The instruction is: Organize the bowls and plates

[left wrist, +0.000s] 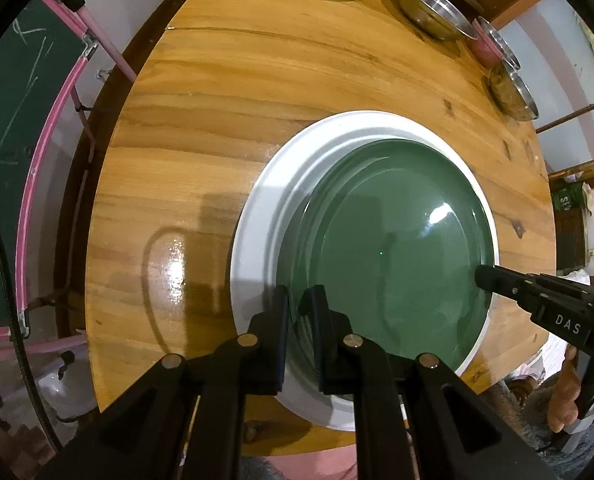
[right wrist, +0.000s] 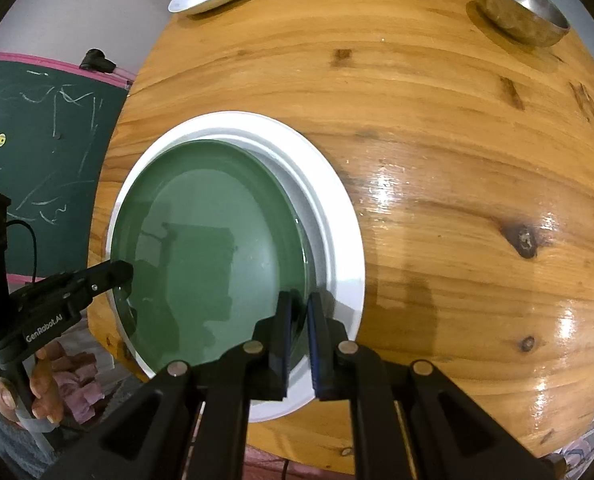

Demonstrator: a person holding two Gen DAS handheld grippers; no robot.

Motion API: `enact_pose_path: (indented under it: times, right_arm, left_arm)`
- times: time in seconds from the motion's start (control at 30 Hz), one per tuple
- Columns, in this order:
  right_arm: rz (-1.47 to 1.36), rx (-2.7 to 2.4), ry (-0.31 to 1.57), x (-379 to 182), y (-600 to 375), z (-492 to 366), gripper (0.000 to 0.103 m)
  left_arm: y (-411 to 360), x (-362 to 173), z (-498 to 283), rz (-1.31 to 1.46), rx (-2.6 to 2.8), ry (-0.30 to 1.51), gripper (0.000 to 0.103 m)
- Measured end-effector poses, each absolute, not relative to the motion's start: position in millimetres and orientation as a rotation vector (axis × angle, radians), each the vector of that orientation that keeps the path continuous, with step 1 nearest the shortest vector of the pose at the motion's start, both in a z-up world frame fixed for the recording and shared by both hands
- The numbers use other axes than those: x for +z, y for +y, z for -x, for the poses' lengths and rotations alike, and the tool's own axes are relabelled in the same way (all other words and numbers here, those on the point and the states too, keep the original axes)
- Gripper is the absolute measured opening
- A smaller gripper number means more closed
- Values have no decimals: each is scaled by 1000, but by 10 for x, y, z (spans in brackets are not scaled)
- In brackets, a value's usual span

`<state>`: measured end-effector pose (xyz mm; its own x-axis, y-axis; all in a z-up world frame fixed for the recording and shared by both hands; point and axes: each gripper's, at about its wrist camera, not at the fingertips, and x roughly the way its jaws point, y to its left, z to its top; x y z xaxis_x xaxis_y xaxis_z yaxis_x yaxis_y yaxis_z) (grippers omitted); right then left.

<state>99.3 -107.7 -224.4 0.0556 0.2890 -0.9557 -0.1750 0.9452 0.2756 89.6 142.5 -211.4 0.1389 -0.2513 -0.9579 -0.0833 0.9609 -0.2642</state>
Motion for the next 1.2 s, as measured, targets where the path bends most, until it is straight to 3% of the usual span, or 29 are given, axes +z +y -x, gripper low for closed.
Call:
enact_pose_path:
  times: [0.5,0.6,0.63,0.73,0.8,1.1,1.2]
  right_arm:
    - [-24,335,1456,-2245,-962,-966,11]
    - [25,317,1428,-2189,-930,-948,11]
    - [40,313,1413,-2162,-927,-942,12]
    - [80,293,1372,-2072,-927,-940,20]
    - [78,297,1356,-2025,-939,-940,24]
    - [58,323,1317,-1822,-945,-921,24]
    - [49,339,1296,-1696,-959,-916,24]
  left_arm:
    - [1421,-2134,-910,290,-131,1436,12]
    - [1380,-2098,-902,269,-132,1429,18]
    - [1369,-2070,-898,263,-130,1420,25]
    - [1342,-1933,-884,228,-113,1369,37]
    - [1328,-1822,-878,205,-107,1337,38]
    - [1380,-1340,-903,186,-95,1245,41]
    - [1401,-1129,-933,185,-88,1203,48]
